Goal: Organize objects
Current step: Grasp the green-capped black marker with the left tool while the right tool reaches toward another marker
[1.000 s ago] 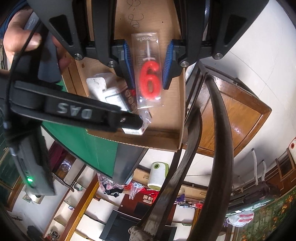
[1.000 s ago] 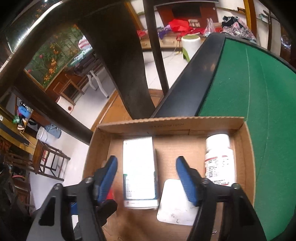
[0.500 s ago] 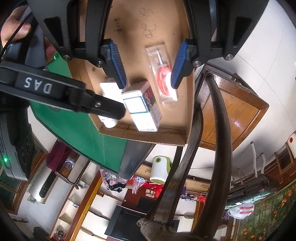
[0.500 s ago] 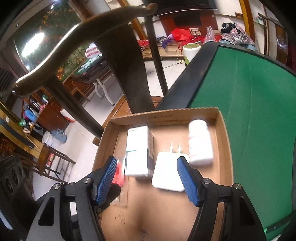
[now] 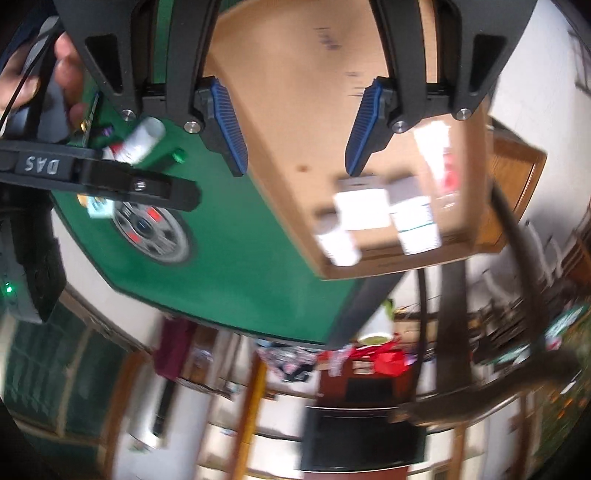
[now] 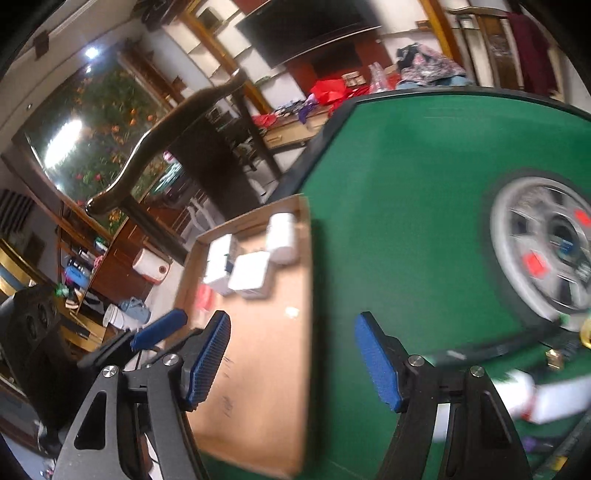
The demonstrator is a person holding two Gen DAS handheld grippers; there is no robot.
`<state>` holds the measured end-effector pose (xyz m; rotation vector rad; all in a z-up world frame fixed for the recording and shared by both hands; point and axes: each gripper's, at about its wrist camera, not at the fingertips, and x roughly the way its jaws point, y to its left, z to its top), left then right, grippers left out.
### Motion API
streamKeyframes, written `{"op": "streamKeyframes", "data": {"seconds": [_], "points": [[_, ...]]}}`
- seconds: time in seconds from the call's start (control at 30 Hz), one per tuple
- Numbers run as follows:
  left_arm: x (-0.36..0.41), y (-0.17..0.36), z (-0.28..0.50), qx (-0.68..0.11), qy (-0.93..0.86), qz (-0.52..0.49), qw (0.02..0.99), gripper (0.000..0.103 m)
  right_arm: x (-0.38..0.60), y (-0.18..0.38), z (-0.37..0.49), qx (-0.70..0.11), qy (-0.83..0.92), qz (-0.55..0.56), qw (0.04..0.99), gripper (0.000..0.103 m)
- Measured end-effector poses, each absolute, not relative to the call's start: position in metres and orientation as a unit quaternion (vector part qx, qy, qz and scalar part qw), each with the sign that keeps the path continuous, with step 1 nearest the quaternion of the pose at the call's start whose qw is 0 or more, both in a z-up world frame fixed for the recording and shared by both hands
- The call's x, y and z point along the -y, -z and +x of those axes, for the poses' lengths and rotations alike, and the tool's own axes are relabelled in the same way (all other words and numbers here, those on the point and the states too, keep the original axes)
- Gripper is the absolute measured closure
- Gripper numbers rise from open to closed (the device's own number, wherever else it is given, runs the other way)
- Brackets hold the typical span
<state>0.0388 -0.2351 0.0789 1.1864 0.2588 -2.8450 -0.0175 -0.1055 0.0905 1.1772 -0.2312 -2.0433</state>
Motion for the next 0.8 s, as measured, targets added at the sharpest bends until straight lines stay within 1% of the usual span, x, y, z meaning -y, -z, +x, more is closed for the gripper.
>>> {"op": "streamKeyframes", "data": {"seconds": [0.3, 0.4, 0.47, 0.5, 0.53, 0.63, 0.7, 0.8], "points": [[0.124, -0.063, -0.007, 0.013, 0.902, 0.425, -0.07, 0.048, -0.044, -0.083, -0.008, 0.104, 0.833, 0.434, 0.326, 0.027], [0.094, -0.051, -0.031, 0.046, 0.892, 0.436, -0.11, 0.049, -0.083, -0.081, -0.009, 0.126, 0.84, 0.42, 0.319, 0.028], [0.082, -0.041, -0.047, 0.069, 0.881, 0.45, -0.128, 0.051, -0.101, -0.078, -0.012, 0.15, 0.838, 0.411, 0.326, 0.027], [0.076, -0.036, -0.054, 0.076, 0.872, 0.462, -0.141, 0.056, -0.109, -0.075, -0.013, 0.159, 0.837, 0.407, 0.33, 0.028], [0.071, -0.032, -0.06, 0.082, 0.867, 0.469, -0.148, 0.058, -0.115, -0.074, -0.016, 0.164, 0.836, 0.406, 0.33, 0.028], [0.064, -0.024, -0.072, 0.098, 0.859, 0.478, -0.156, 0.059, -0.123, -0.075, -0.022, 0.183, 0.83, 0.408, 0.332, 0.026], [0.06, -0.019, -0.082, 0.104, 0.853, 0.488, -0.151, 0.063, -0.126, -0.076, -0.022, 0.19, 0.829, 0.408, 0.333, 0.026], [0.059, -0.009, -0.094, 0.103, 0.846, 0.501, -0.148, 0.063, -0.127, -0.074, -0.023, 0.195, 0.823, 0.415, 0.335, 0.026]]}}
